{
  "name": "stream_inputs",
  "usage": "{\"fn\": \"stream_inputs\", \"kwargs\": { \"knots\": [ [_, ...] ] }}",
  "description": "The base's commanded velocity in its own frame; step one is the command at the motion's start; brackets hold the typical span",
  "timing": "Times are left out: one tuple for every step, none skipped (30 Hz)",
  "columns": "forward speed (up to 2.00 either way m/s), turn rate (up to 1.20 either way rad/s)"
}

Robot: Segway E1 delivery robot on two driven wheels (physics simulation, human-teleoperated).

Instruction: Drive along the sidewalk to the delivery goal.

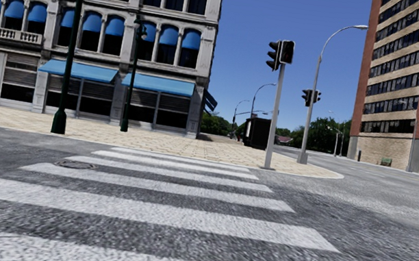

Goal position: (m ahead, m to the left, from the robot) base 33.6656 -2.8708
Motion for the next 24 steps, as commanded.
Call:
{"fn": "stream_inputs", "kwargs": {
  "knots": [
    [1.86, 0.0],
    [1.86, 0.0],
    [1.86, 0.0],
    [1.86, 0.0],
    [1.86, 0.0],
    [1.86, 0.0],
    [1.86, 0.0],
    [1.86, 0.0],
    [1.86, 0.0],
    [1.86, 0.0],
    [1.86, 0.0],
    [1.86, 0.0],
    [1.86, 0.0],
    [1.86, 0.0],
    [1.86, 0.0],
    [1.86, 0.0],
    [1.86, 0.0],
    [1.86, 0.0],
    [1.86, 0.0],
    [1.86, 0.0],
    [1.86, 0.0],
    [1.86, 0.0],
    [1.86, 0.0],
    [1.86, 0.0]
  ]
}}
